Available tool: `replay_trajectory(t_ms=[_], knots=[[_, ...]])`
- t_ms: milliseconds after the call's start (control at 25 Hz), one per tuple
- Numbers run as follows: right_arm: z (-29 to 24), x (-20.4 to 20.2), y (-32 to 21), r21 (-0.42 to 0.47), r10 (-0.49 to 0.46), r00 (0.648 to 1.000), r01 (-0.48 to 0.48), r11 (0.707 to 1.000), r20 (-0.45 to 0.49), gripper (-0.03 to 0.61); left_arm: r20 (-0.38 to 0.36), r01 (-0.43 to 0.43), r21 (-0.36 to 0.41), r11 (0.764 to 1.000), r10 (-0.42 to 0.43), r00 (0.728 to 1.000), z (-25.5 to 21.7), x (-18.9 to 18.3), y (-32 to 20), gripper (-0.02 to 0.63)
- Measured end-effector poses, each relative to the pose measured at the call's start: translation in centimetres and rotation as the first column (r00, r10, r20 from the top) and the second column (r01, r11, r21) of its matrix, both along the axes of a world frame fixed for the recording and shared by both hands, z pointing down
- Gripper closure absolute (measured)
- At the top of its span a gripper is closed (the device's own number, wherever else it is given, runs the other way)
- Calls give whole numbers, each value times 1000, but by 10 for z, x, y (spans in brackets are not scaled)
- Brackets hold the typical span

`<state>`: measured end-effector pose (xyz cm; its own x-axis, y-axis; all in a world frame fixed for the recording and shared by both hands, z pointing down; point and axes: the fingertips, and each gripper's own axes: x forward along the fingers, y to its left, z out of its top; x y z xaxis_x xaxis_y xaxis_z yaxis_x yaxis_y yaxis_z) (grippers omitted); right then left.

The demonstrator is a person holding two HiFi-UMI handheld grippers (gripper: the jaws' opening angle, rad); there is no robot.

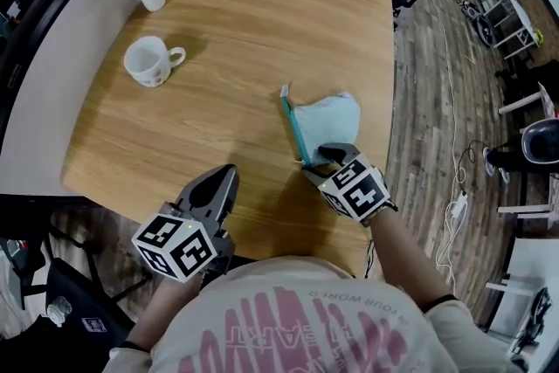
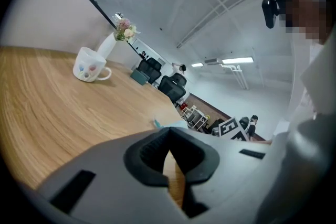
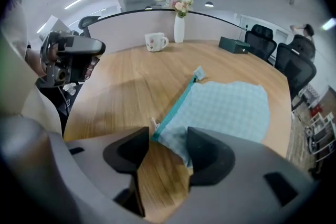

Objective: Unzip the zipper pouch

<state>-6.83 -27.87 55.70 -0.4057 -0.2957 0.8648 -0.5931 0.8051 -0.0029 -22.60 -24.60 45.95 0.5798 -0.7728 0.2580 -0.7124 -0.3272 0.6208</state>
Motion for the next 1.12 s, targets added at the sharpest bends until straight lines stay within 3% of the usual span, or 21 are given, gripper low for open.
replay_trajectory(t_ms=[280, 680, 800, 1120], knots=[[6, -4, 0, -35, 72, 997, -71, 997, 17, 352, -11, -6, -9, 1000, 5, 1000, 5, -5, -7, 611], [5, -8, 4, -23, 124, 991, -122, 992, 54, 433, -15, -28, -7, 1000, 28, 999, 8, 0, -6, 611], [5, -9, 7, -28, 147, 987, -146, 989, 66, 484, -15, -32, -13, 999, 32, 999, 7, 4, -2, 611], [-5, 0, 9, -103, 265, 949, -251, 963, 172, 512, 23, -53, 8, 999, 52, 998, -1, 17, 5, 611]])
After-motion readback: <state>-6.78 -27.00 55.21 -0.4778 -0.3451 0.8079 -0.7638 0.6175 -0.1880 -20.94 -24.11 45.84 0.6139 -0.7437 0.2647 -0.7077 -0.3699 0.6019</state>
